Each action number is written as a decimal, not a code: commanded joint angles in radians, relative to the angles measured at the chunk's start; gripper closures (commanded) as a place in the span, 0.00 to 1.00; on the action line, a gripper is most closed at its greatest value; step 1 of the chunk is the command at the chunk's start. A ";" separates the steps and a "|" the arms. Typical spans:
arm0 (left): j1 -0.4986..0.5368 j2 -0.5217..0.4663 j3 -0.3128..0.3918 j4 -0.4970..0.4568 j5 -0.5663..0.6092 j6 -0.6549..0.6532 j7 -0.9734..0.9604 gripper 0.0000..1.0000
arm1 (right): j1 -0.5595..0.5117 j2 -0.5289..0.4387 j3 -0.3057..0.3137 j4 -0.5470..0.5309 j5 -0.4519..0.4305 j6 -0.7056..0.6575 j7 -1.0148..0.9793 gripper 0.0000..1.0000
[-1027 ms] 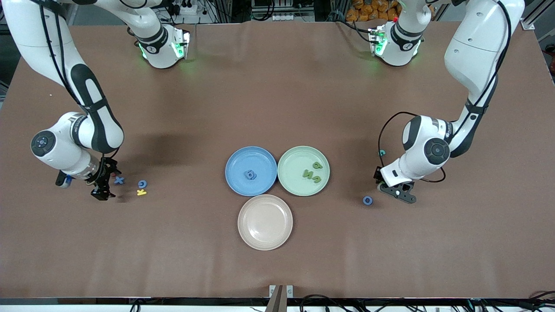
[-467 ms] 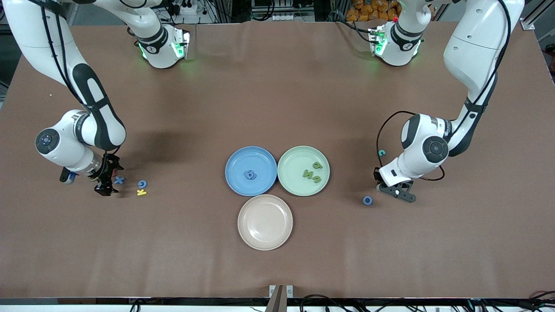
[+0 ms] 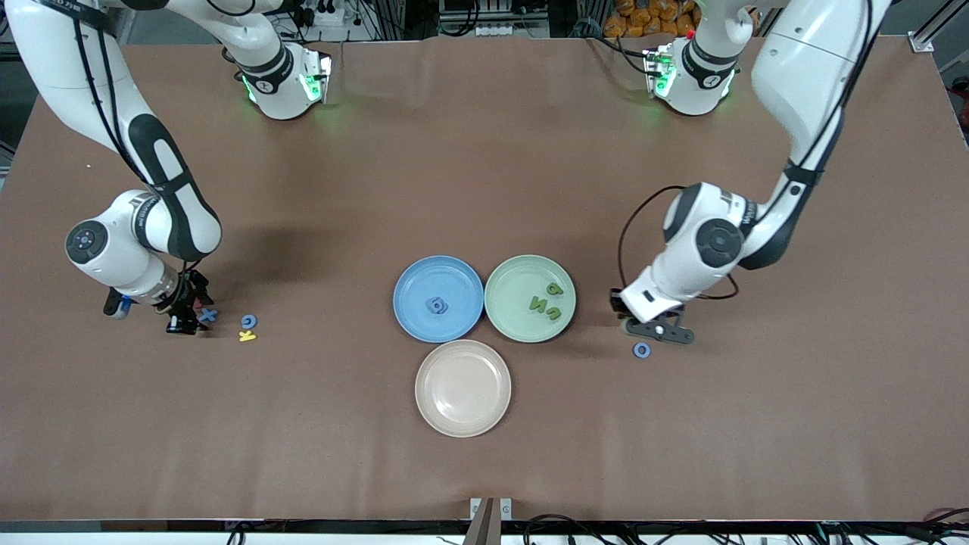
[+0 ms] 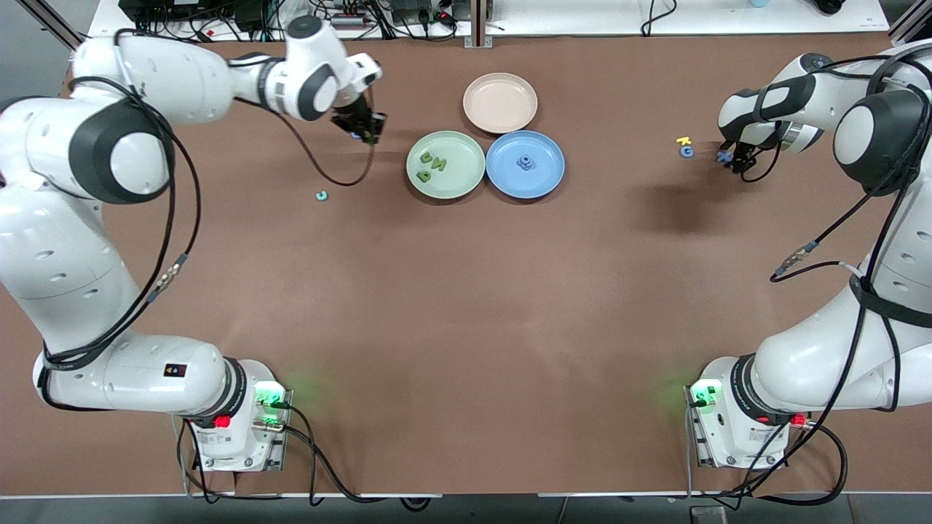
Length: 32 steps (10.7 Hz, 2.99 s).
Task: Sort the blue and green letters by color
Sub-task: 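Put B on green plate with the left gripper while the right gripper grasps X, then place X on blue plate with the right gripper while the left gripper retracts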
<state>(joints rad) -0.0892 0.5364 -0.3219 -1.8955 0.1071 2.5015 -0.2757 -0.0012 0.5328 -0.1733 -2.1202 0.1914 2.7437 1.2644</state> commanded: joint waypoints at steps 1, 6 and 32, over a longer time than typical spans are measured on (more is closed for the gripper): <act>-0.154 -0.012 0.017 0.036 0.013 -0.027 -0.315 1.00 | -0.013 0.015 0.020 -0.018 0.014 0.050 -0.036 0.58; -0.268 0.027 0.018 0.075 0.022 -0.027 -0.563 0.01 | -0.010 0.032 0.029 -0.023 0.014 0.082 -0.069 0.70; 0.181 -0.477 0.092 0.349 -0.102 -0.707 0.013 0.00 | 0.232 -0.068 0.075 0.195 0.008 -0.188 -0.481 0.98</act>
<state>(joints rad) 0.0719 0.0969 -0.2318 -1.5320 0.0271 1.8175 -0.2948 0.1210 0.4712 -0.1153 -1.9615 0.1905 2.5703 0.7864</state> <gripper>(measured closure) 0.000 0.656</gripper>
